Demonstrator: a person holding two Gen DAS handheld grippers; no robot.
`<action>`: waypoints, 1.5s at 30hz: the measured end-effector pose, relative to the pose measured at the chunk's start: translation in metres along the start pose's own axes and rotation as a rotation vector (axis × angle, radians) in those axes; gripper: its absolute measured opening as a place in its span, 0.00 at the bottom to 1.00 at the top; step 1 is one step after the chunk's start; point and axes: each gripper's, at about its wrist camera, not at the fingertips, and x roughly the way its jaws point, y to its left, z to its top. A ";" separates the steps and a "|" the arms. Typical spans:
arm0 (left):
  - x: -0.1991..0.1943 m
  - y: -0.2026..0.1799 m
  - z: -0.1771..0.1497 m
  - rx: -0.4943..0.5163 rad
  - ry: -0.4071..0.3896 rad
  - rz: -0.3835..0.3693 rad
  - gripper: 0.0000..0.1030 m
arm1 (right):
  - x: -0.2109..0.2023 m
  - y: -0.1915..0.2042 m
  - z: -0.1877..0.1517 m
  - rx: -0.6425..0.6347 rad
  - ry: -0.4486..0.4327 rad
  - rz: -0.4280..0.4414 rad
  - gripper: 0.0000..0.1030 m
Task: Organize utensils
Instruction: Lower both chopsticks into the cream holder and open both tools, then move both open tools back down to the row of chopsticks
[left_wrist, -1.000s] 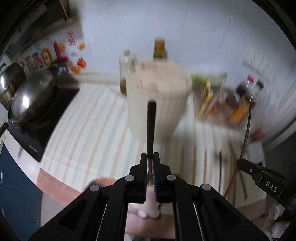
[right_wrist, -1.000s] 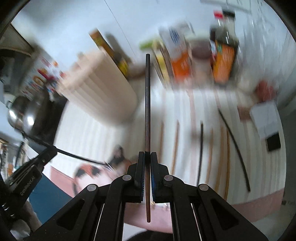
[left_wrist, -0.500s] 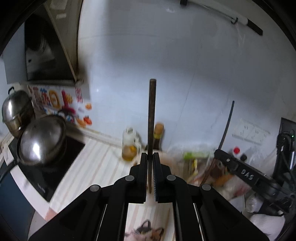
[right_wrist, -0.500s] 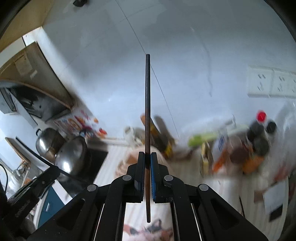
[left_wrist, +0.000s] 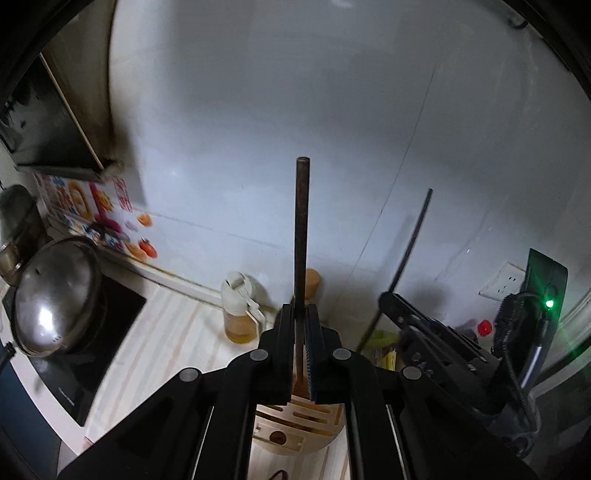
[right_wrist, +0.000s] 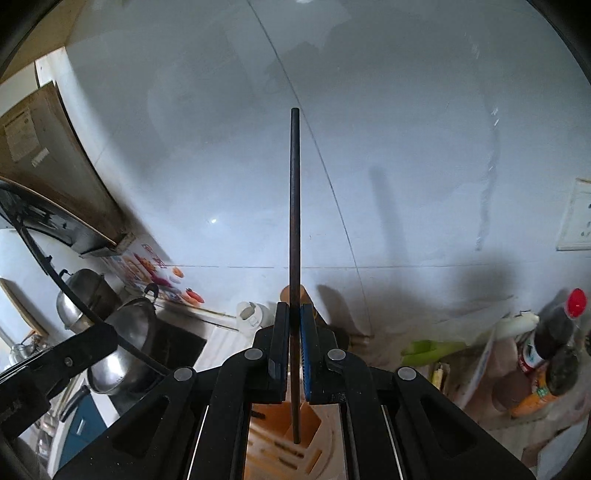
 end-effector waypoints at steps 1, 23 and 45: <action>0.007 0.001 -0.002 -0.008 0.018 -0.009 0.03 | 0.007 -0.002 -0.003 0.002 0.003 0.001 0.05; 0.015 0.014 -0.030 -0.052 0.091 -0.005 0.74 | 0.000 -0.034 -0.036 0.013 0.159 0.083 0.36; 0.048 0.012 -0.218 0.145 0.234 0.130 1.00 | -0.098 -0.128 -0.229 0.282 0.282 -0.260 0.88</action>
